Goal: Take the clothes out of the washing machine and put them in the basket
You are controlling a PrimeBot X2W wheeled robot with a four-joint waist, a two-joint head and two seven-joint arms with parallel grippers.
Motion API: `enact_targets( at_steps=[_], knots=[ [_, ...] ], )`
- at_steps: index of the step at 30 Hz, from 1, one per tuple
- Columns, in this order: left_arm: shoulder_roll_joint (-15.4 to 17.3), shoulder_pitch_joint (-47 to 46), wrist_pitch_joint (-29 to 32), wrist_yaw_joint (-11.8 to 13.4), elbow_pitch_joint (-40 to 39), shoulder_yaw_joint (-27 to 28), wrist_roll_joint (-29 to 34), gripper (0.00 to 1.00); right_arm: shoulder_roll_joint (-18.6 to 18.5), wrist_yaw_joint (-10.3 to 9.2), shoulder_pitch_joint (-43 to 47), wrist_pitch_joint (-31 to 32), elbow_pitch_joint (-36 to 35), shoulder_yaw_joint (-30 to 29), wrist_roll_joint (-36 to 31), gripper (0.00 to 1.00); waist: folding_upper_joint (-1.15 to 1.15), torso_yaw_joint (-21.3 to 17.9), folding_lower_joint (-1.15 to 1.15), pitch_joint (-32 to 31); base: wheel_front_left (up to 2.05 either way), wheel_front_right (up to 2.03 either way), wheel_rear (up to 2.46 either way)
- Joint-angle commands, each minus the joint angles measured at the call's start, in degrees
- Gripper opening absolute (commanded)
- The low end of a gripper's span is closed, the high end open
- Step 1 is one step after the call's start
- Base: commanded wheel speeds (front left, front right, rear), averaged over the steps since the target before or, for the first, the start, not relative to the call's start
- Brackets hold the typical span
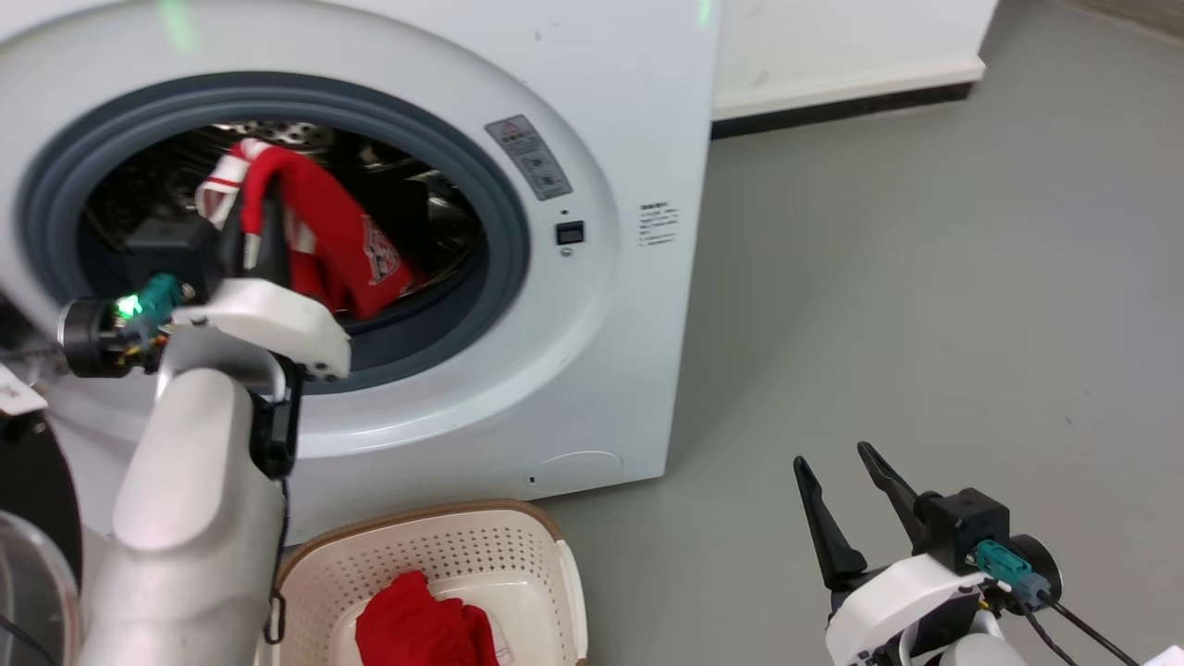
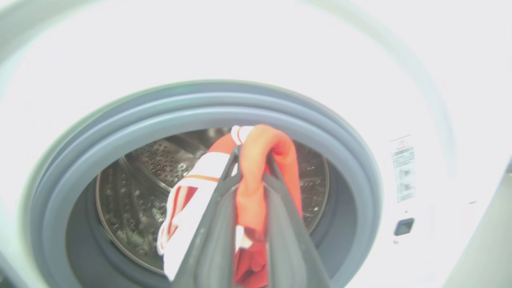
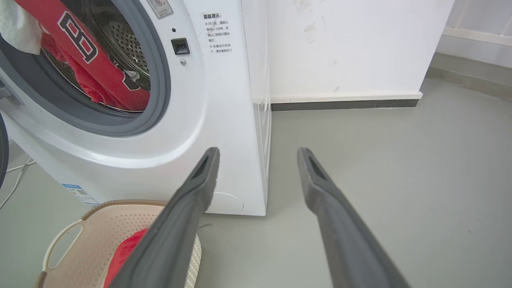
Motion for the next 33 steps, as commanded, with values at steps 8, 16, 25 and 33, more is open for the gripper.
enact_targets(
  at_steps=[8,16,25,33],
  knots=[
    [-2.95,12.60,0.95,2.23,-23.62,-1.03,-0.56,0.00,0.01,-0.04,2.14,1.65,-2.93,-0.75,-1.07,1.00,0.00,2.76,0.02,-0.64,0.00,0.00,0.00],
    [-5.13,29.15,6.11,5.60,-36.45,-1.60,-2.69,0.00,0.01,-0.04,2.58,2.34,-4.15,0.11,-0.69,1.00,0.00,2.08,0.02,0.33,0.00,0.00,0.00],
    [-7.66,39.36,6.40,5.37,-28.39,-2.56,-6.36,0.00,0.02,-0.04,1.80,2.25,-4.83,0.02,-0.42,1.00,0.00,1.85,0.02,4.20,0.00,0.00,0.00],
    [-9.94,39.38,7.50,2.86,-12.12,-7.25,-8.38,0.00,0.02,-0.04,-0.50,1.38,-4.68,1.34,0.34,1.00,0.00,0.58,0.02,9.38,0.00,0.00,0.00]
  ],
)
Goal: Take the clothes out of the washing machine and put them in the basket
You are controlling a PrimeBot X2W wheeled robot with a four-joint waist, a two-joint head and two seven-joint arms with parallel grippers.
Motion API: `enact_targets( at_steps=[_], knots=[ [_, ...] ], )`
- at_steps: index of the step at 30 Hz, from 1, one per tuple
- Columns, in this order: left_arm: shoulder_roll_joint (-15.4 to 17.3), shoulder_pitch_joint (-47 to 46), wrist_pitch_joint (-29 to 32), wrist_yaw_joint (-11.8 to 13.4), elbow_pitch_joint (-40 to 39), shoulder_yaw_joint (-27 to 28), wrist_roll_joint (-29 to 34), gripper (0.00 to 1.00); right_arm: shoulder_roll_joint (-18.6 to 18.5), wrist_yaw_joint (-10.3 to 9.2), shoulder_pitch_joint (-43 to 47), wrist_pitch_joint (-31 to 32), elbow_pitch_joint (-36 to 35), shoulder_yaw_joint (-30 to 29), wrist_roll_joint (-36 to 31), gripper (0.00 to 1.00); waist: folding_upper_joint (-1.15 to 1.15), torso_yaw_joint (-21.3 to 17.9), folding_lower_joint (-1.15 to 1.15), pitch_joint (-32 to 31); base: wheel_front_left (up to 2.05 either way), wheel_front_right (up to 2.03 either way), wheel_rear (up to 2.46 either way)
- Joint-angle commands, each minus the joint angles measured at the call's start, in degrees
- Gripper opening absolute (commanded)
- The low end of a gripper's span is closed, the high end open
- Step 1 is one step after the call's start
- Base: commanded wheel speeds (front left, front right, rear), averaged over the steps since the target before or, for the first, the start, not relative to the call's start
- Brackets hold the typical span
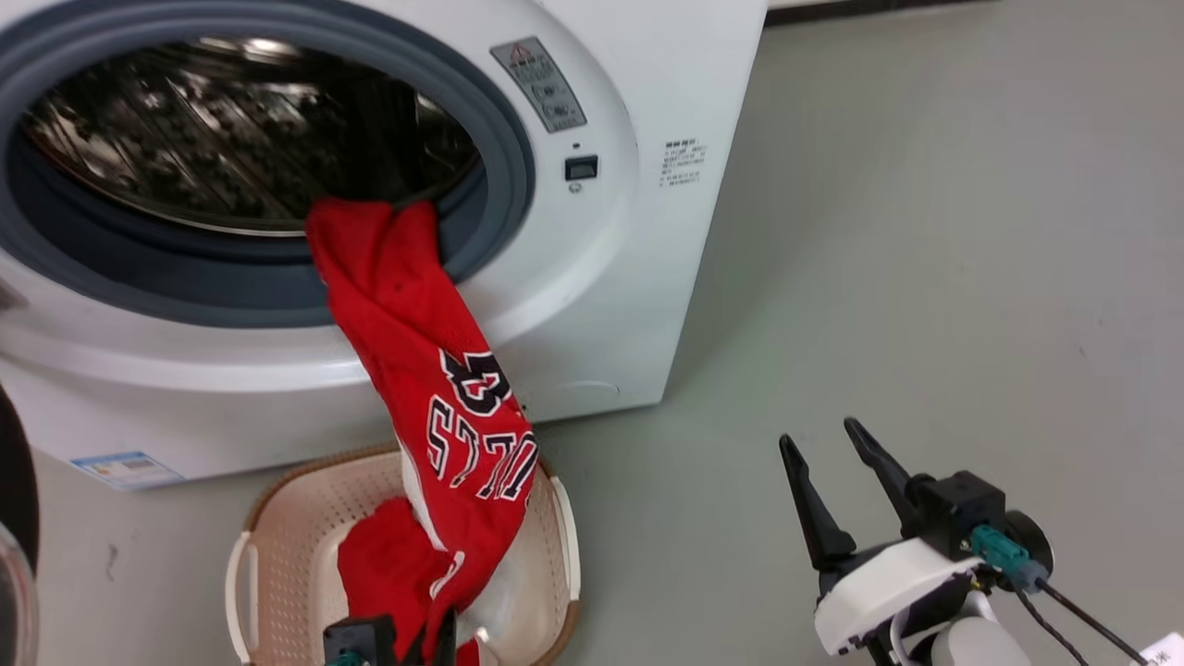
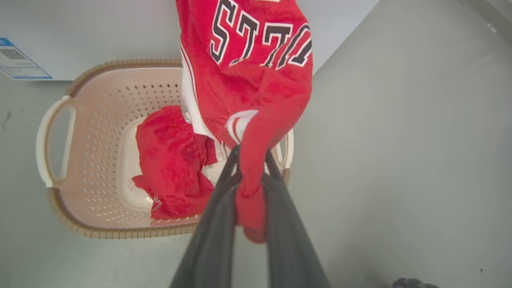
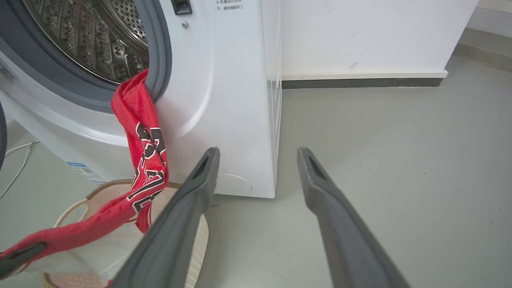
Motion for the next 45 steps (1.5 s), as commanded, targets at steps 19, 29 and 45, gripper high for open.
enact_targets(
  at_steps=[19,29,45],
  knots=[
    [4.37,-32.55,-7.68,-0.39,27.22,4.88,-1.20,0.00,0.04,-0.04,-12.26,-3.81,0.98,3.68,2.92,1.00,0.00,-3.14,-0.01,24.38,0.00,0.00,0.00],
    [6.10,-42.19,-8.18,-1.36,37.79,5.32,-0.92,0.41,0.04,-0.04,-15.09,-4.39,2.74,5.25,4.92,1.00,0.00,-5.04,-0.01,27.21,0.00,0.00,0.00],
    [3.46,-31.66,-8.13,-2.91,27.04,9.97,0.95,1.00,0.02,-0.04,-11.21,-4.39,3.97,3.02,2.92,1.00,0.00,-2.56,-0.01,15.33,0.00,0.00,0.00]
  ],
)
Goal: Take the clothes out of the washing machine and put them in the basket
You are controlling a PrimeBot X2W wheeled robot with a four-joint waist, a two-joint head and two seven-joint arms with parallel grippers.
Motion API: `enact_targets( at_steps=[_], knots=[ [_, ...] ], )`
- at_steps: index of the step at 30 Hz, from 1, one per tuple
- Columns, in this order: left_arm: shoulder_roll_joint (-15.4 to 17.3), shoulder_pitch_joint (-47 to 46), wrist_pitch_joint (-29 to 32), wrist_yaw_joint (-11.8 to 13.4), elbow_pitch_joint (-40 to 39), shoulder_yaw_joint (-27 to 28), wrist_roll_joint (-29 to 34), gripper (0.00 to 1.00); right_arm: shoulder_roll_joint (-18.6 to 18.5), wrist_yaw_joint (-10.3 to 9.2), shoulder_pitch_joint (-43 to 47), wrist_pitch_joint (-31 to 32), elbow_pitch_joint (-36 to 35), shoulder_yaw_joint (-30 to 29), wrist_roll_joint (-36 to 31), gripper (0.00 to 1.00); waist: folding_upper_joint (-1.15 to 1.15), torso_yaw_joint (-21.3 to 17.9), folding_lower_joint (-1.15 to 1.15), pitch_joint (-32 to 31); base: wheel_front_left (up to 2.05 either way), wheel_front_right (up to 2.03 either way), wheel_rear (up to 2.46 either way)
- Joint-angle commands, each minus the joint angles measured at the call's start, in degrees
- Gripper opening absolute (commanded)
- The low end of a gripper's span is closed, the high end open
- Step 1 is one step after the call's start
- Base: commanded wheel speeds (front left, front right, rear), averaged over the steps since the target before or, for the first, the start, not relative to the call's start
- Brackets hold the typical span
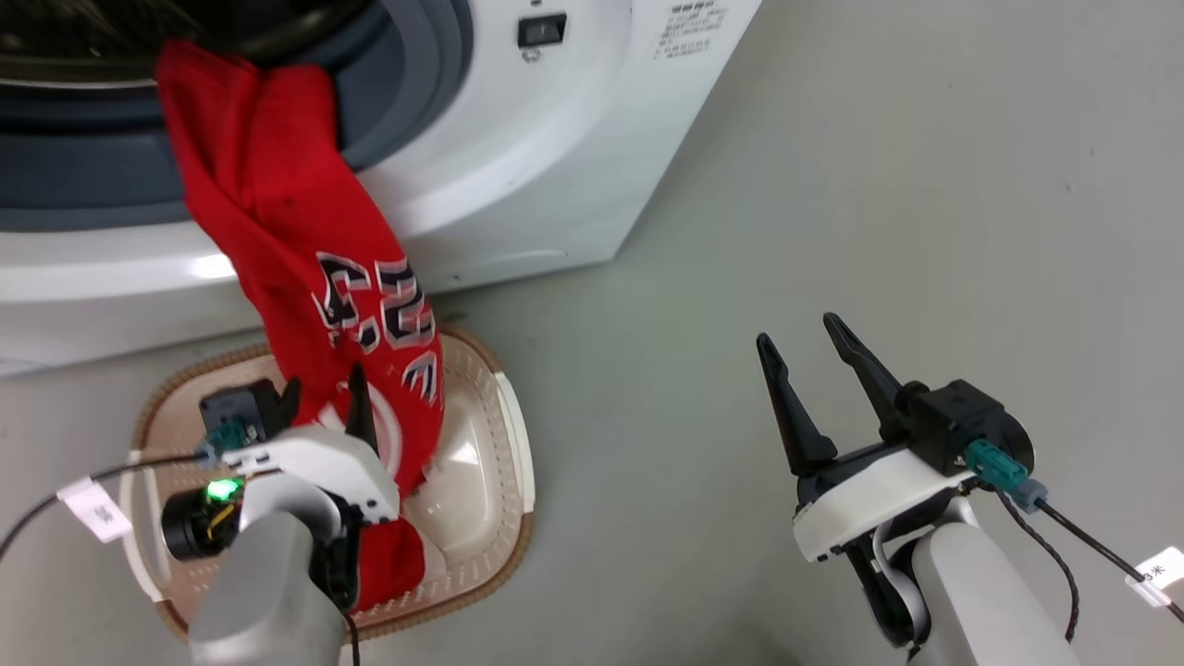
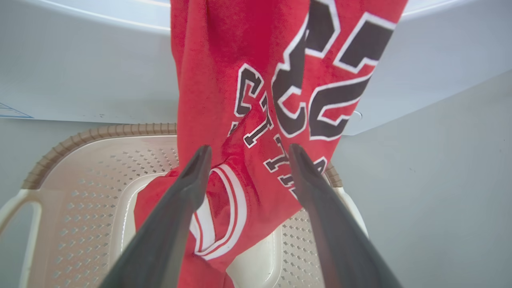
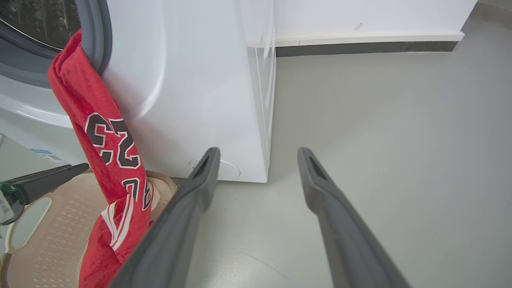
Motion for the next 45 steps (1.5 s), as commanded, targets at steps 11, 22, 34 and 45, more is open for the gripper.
enact_targets(
  at_steps=[11,22,34,45],
  knots=[
    [-3.75,9.53,-0.14,-0.92,-16.57,4.21,6.81,1.00,0.02,-0.04,3.94,-0.12,0.80,-1.78,-2.30,1.00,0.00,4.27,-0.01,-11.24,0.00,0.00,0.00],
    [-0.85,-2.25,-0.02,-1.15,-3.00,4.00,9.36,1.00,0.01,-0.04,3.99,0.36,-0.16,-0.29,-1.71,1.00,0.00,2.57,-0.01,-9.57,0.00,0.00,0.00],
    [2.64,-15.09,3.15,-1.58,10.80,3.66,8.57,1.00,0.03,-0.04,2.12,-0.01,0.04,0.26,-0.71,1.00,0.00,0.29,-0.01,-5.24,0.00,0.00,0.00],
    [5.30,-20.65,2.28,-1.78,16.22,3.33,7.79,0.65,0.03,-0.04,1.00,-0.09,1.02,1.14,0.21,1.00,0.00,-1.12,-0.01,-3.88,0.00,0.00,0.00]
  ],
)
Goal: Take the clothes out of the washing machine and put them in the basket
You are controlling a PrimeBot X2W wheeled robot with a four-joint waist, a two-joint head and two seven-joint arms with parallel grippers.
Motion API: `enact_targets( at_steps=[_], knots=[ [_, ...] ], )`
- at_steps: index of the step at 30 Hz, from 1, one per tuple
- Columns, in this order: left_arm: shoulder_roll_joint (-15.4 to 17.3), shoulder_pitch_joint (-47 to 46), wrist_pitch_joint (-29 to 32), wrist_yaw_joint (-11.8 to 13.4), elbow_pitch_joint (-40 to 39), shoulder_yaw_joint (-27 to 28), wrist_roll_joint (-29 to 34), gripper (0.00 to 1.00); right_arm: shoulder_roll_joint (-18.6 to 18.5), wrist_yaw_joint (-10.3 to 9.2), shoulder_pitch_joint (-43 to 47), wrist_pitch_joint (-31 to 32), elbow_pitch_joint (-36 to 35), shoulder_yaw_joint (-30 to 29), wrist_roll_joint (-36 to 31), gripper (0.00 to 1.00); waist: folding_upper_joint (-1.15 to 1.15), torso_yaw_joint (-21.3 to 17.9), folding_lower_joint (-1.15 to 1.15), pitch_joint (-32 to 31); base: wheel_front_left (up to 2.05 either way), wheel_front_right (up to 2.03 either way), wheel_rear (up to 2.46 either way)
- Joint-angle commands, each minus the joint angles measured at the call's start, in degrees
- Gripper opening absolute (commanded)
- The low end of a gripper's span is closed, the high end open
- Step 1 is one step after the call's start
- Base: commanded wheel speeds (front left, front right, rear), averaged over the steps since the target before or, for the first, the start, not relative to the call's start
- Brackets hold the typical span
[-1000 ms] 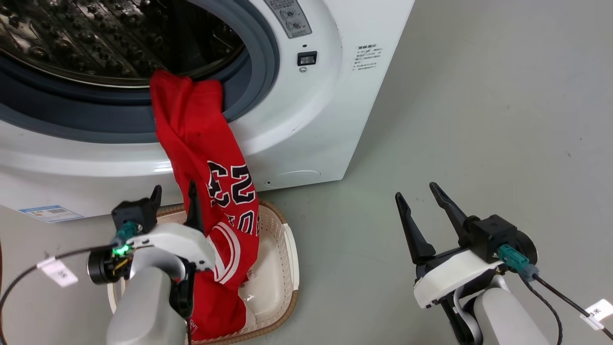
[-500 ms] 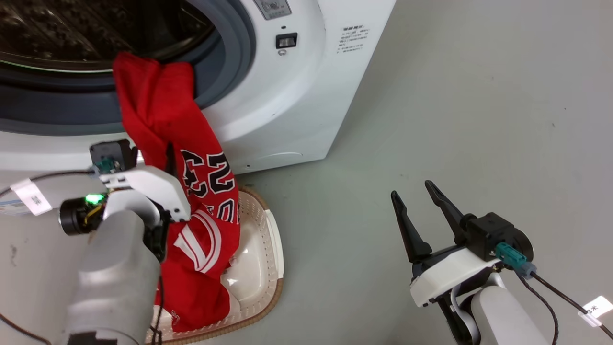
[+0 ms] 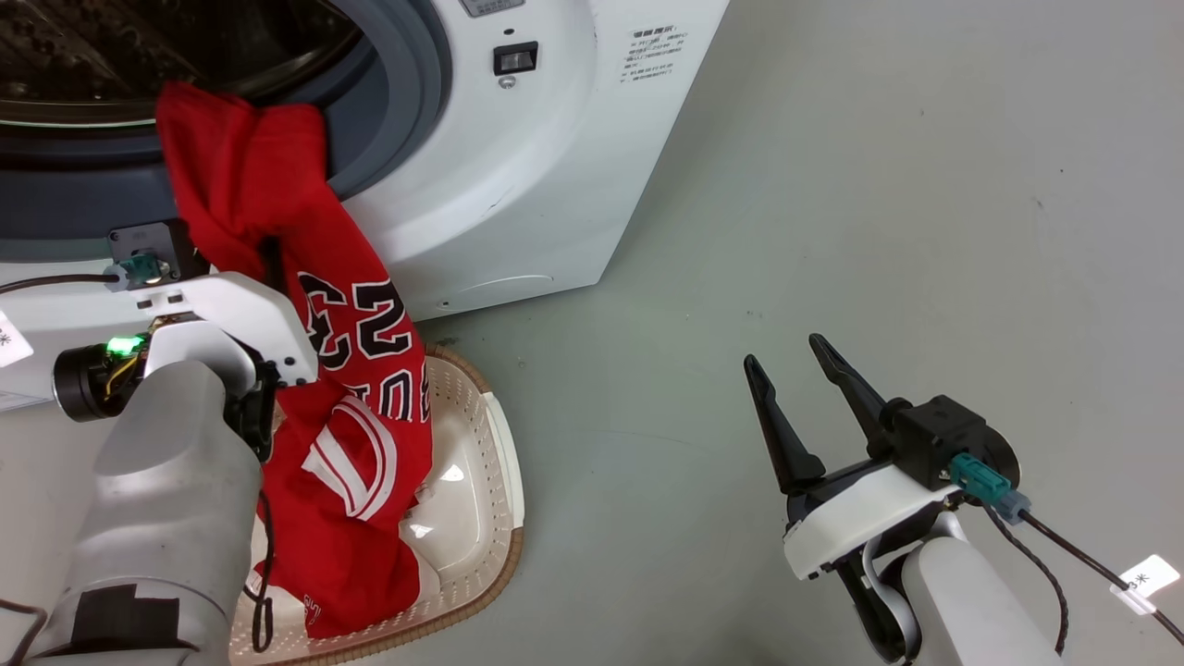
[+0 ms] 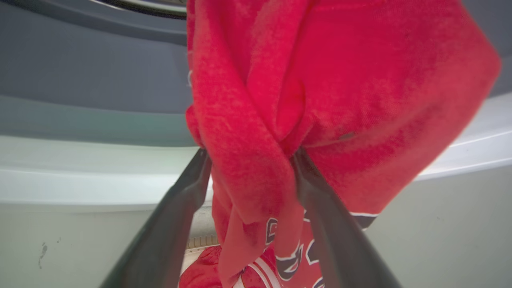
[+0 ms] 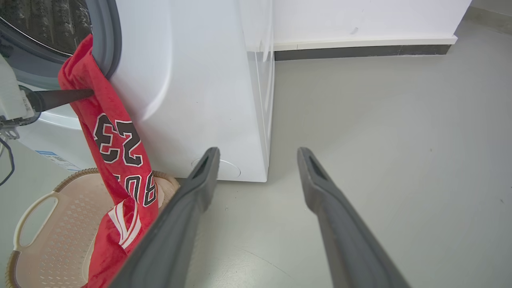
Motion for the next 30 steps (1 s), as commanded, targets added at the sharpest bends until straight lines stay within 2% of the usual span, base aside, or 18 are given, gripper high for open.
enact_targets(
  at_steps=[1,2,9,14,23,30],
  knots=[
    [0.45,-1.01,-0.63,-0.12,0.25,-0.18,-0.20,0.43,0.04,-0.04,-0.55,-0.16,0.28,0.10,0.16,1.00,0.00,-0.06,0.00,-0.01,0.00,0.00,0.00],
    [0.50,-0.96,-0.68,-0.33,0.47,-0.20,-0.37,0.00,0.04,-0.04,-0.58,-0.16,0.39,0.09,0.20,1.00,0.00,-0.06,0.00,-0.09,0.00,0.00,0.00],
    [-0.67,2.64,-2.06,-1.03,1.40,-0.10,-1.42,0.00,0.04,-0.04,0.45,-0.18,1.06,-0.52,0.18,1.00,0.00,0.97,0.00,-3.15,0.00,0.00,0.00],
    [-2.33,6.93,-2.84,-1.55,-0.93,-0.27,-1.67,0.00,0.04,-0.04,1.54,-0.17,1.35,-1.93,-0.66,1.00,0.00,2.77,0.00,-6.87,0.00,0.00,0.00],
    [-6.20,18.28,-2.87,-2.01,-14.43,-0.67,-1.03,0.00,0.03,-0.04,4.39,-0.11,1.96,-4.09,-1.87,1.00,0.00,6.42,0.00,-13.00,0.00,0.00,0.00],
    [-8.20,27.33,-2.83,-1.67,-22.61,-1.92,-0.58,0.00,0.02,-0.04,6.02,0.69,1.07,-4.00,-2.18,1.00,0.00,7.15,0.00,-14.43,0.00,0.00,0.00]
  ],
)
